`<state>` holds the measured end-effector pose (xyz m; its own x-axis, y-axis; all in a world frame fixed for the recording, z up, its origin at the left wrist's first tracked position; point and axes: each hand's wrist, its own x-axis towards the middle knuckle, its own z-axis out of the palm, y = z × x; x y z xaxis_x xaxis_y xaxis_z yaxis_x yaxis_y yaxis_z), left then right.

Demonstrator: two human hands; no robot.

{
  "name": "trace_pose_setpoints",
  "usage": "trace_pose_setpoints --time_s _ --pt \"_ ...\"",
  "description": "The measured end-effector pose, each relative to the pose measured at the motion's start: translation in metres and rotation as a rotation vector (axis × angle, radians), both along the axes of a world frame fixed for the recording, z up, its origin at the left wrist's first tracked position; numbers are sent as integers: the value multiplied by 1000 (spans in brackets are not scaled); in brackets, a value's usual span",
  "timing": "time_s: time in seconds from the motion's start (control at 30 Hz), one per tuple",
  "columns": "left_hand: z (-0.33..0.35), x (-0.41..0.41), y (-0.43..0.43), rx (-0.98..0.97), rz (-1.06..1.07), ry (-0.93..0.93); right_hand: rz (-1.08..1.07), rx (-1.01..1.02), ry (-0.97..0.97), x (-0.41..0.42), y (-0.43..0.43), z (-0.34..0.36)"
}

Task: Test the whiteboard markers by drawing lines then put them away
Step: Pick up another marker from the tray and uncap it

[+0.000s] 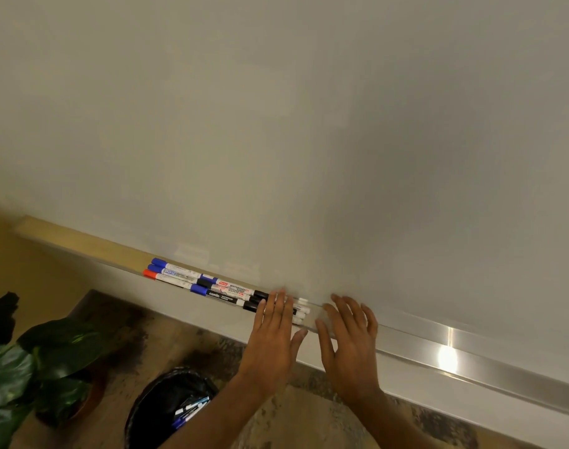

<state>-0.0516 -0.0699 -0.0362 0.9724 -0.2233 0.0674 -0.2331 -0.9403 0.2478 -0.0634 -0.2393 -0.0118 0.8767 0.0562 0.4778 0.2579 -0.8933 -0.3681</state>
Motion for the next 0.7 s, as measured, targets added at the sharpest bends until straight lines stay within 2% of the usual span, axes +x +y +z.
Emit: trace_pose_setpoints --time_s 0.2,0.47,0.7 --pt "57 -43 -42 -94 25 -3 -36 -36 91 -40 -32 47" --pt "113 -96 -116 -53 -26 -61 -89 -110 130 -99 -96 107" --pt "142 -128 -170 -8 -158 -111 -150 -136 107 -159 -157 144"
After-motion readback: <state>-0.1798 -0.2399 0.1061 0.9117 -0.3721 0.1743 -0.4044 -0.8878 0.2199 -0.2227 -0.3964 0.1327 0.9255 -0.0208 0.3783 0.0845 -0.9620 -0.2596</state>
